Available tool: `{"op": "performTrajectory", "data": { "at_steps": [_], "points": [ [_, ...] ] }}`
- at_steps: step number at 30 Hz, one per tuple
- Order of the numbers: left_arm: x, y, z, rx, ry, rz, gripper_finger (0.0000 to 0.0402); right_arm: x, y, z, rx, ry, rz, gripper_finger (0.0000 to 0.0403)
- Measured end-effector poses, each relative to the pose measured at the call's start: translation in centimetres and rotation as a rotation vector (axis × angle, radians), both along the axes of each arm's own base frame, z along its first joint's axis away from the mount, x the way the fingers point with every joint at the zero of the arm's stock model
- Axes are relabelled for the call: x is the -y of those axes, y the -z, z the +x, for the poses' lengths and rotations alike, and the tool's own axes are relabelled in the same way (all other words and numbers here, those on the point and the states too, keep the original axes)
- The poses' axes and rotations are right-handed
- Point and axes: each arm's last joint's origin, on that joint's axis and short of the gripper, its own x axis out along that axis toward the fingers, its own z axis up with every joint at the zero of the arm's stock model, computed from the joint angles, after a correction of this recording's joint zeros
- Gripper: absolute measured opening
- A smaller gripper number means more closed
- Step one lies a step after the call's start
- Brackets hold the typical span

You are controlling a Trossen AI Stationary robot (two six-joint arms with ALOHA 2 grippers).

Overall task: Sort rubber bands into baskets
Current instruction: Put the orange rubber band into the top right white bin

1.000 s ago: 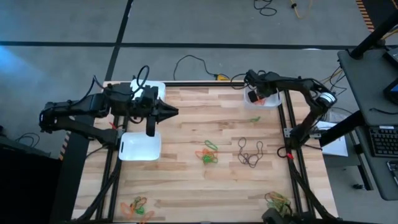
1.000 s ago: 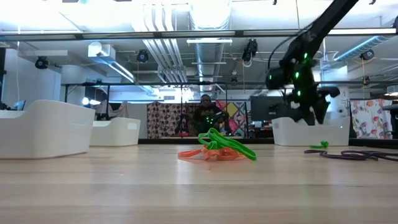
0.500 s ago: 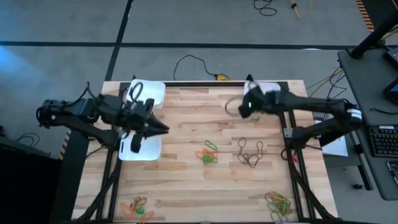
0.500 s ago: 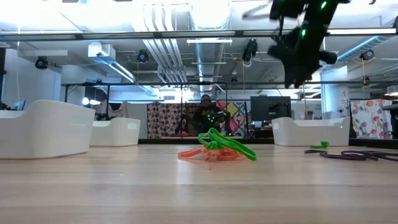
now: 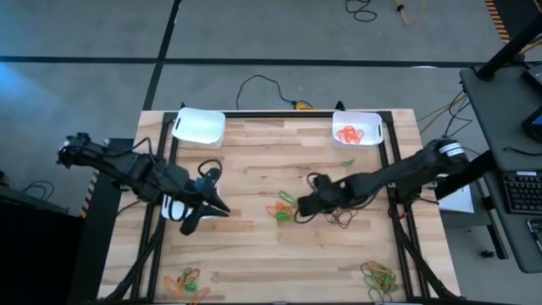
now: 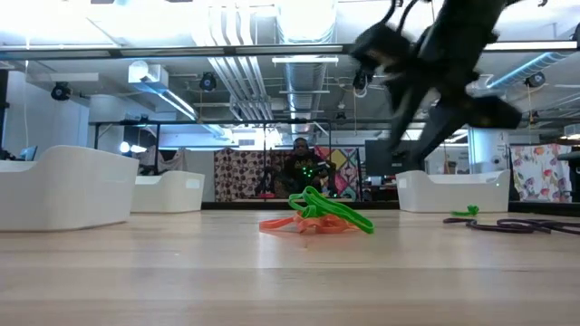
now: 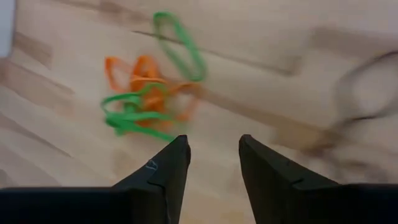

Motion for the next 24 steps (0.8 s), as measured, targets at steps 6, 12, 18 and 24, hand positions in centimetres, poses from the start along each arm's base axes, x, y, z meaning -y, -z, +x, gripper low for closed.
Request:
{"op": "performTrajectory", "data": {
  "at_steps": [6,12,18,24],
  "points": [
    [0.3,1.6,-0.2,-0.038,0.004,-0.018,0.0042,-0.6,3.3,3.4,-0.048,0.025,-0.008,0.013],
    [0.4,2.7,-0.6,-0.08,-0.013,-0.056,0.0042,-1.0,4.6,6.0,-0.177,0.012,-0.049,0.0115],
    [0.5,2.7,-0.7,-0.071,-0.014,-0.065,0.0042,-0.7,5.9,7.4,-0.264,0.013,-0.077,0.01],
    [0.5,2.6,-0.7,-0.053,-0.008,-0.055,0.0042,0.1,6.3,8.4,-0.274,0.022,-0.08,0.008]
  ]
}}
